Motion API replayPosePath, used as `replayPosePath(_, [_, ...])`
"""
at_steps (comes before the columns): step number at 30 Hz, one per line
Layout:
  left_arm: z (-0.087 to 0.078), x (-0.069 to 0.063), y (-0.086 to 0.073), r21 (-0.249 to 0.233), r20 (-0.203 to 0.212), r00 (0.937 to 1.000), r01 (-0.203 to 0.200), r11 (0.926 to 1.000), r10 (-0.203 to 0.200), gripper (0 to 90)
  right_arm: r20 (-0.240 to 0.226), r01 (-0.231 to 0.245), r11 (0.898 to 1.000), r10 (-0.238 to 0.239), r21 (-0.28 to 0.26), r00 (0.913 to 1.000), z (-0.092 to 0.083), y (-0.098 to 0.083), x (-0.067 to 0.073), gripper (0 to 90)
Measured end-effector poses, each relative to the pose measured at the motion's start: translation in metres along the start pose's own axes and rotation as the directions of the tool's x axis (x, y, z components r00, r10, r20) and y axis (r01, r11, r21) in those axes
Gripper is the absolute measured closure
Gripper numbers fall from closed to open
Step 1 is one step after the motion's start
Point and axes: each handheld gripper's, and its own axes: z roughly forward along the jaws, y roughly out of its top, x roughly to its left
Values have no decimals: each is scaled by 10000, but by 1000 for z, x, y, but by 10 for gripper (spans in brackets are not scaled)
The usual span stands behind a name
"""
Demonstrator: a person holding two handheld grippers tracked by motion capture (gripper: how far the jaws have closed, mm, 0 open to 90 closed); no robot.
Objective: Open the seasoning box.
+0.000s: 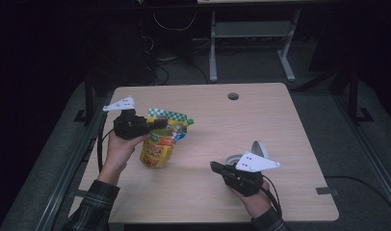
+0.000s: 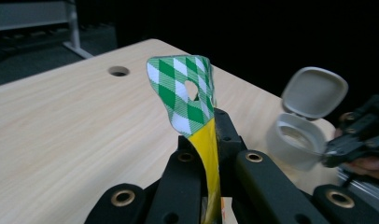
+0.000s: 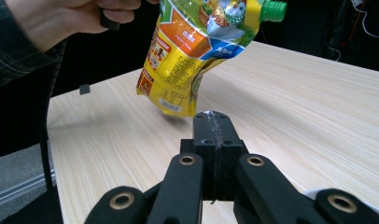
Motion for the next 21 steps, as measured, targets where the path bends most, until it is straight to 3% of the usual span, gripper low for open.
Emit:
replayPosePath(5, [-1, 15, -11, -241, -458, 9989, 38, 9997, -49, 899, -35, -11, 10000, 11, 56, 10000, -5, -1, -2, 900])
replayPosePath(13, [1, 29, -18, -729, -1095, 9933, -441, 9964, 359, 899, 24, -29, 10000, 29, 86, 10000, -11, -3, -6, 900])
replayPosePath(16, [-2, 35, -27, -1091, -1000, 9950, -142, 9939, 33, 898, 25, -71, 9999, 70, 111, 10000, -11, -4, -9, 900])
replayPosePath(21, [-15, 35, -33, -1198, -1047, 9944, -14, 9928, -112, 898, 12, -180, 9998, 180, 125, 9998, -12, -4, -11, 900])
